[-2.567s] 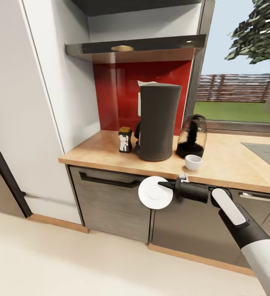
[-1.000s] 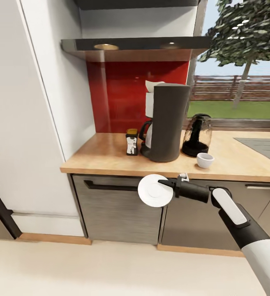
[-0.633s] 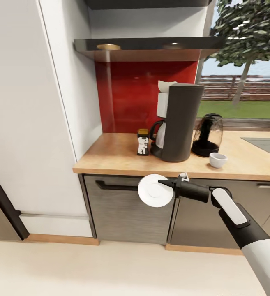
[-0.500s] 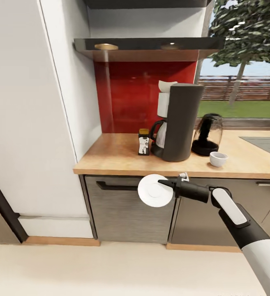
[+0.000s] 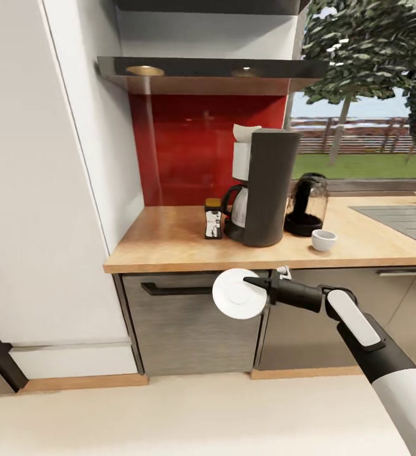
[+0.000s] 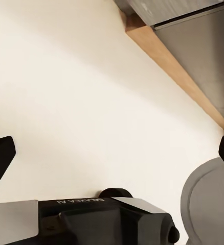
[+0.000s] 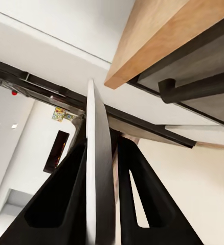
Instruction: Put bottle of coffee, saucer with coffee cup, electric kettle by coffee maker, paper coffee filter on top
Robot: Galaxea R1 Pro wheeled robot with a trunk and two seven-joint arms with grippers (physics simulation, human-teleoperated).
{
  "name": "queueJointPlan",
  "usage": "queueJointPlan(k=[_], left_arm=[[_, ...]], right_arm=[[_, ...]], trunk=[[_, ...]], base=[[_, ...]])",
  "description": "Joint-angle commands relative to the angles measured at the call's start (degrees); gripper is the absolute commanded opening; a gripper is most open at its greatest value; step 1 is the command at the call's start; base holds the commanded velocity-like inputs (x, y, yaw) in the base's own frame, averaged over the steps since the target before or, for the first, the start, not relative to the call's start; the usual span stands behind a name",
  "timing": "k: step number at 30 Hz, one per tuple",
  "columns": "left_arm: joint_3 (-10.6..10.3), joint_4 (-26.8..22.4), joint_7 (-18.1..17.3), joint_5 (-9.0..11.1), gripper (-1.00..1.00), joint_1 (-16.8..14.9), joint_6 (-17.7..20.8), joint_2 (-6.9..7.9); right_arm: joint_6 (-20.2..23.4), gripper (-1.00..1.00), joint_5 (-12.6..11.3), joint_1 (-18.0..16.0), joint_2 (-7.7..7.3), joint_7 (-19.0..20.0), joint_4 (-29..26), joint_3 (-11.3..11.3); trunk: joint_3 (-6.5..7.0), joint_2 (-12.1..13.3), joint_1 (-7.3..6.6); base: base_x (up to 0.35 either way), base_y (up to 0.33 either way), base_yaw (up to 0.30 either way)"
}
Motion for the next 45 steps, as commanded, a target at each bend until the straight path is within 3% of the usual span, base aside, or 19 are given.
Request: queueJointPlan(k=[1,3,6,10,16,18,21,23,28,32,39,45], left_arm=[[-0.48,0.01,-0.06,0.35,1.00,-0.03,-0.35,0.01],[-0.48,0.01,-0.06,0.35,1.00,-0.03,-0.35,0.01],[-0.56,0.03,-0.06,0.35,1.00,-0.03,-0.35,0.01],[-0.57,0.03,-0.06,0.35,1.00,-0.03,-0.35,-0.03],[-0.57,0.03,-0.06,0.35,1.00,-0.03,-0.35,-0.06],[-0.57,0.04,-0.06,0.35,1.00,-0.03,-0.35,-0.05],[-0.57,0.01,-0.06,0.35,1.00,-0.03,-0.35,-0.06],[-0.57,0.00,-0.06,0.35,1.00,-0.03,-0.35,-0.05],[-0.57,0.00,-0.06,0.35,1.00,-0.03,-0.35,-0.03],[-0.57,0.03,-0.06,0.35,1.00,-0.03,-0.35,0.00],[-0.55,0.02,-0.06,0.35,1.00,-0.03,-0.35,0.00],[-0.54,0.02,-0.06,0.35,1.00,-0.03,-0.35,0.00]], right_arm=[[0.05,-1.00,0.35,-0.06,-0.04,0.61,0.01,0.08],[-0.04,-1.00,0.17,-0.06,-0.04,0.66,0.04,0.12],[-0.18,-1.00,-2.22,-0.06,-0.04,0.66,0.05,-0.23],[-0.24,-1.00,-2.47,-0.12,-0.04,0.52,0.04,-1.98],[-0.31,-1.00,-2.19,-0.81,0.09,-0.55,0.09,-2.83],[-0.40,-1.00,-2.20,-0.96,0.29,-3.49,0.12,-2.88],[-0.55,-1.00,-2.69,-1.57,1.29,-11.20,0.13,-2.90],[-0.58,-1.00,-3.55,-1.87,1.86,-13.79,0.13,-2.91],[-0.72,-1.00,-7.77,-4.91,5.03,-26.30,0.17,-2.91],[-0.79,-1.00,-10.89,-7.70,6.65,-31.79,0.23,-2.91],[-0.89,-1.00,-12.91,-11.15,7.14,-33.33,1.49,-2.91],[-3.96,-1.00,-12.99,-11.38,7.17,-33.47,2.61,-2.79]], trunk=[[-0.06,-0.03,-0.01],[-0.06,-0.03,-0.01],[-0.06,-0.03,-0.01],[-0.06,-0.03,-0.01],[-0.06,-0.03,-0.01],[-0.06,-0.03,-0.01],[-0.06,-0.03,-0.01],[-0.06,-0.03,-0.01],[-0.06,-0.03,-0.01],[-0.06,-0.03,-0.01],[-0.06,-0.03,-0.01],[-0.06,-0.03,-0.01]], base=[[0.000,0.288,-0.010],[0.000,0.041,-0.001],[0.000,0.008,0.000],[0.000,0.001,0.000],[0.000,0.000,0.000],[0.000,0.000,0.000],[0.000,0.000,0.000],[0.000,0.000,0.000],[0.000,0.000,0.000],[0.000,0.000,0.000],[0.056,0.000,0.000],[0.114,0.000,0.000]])
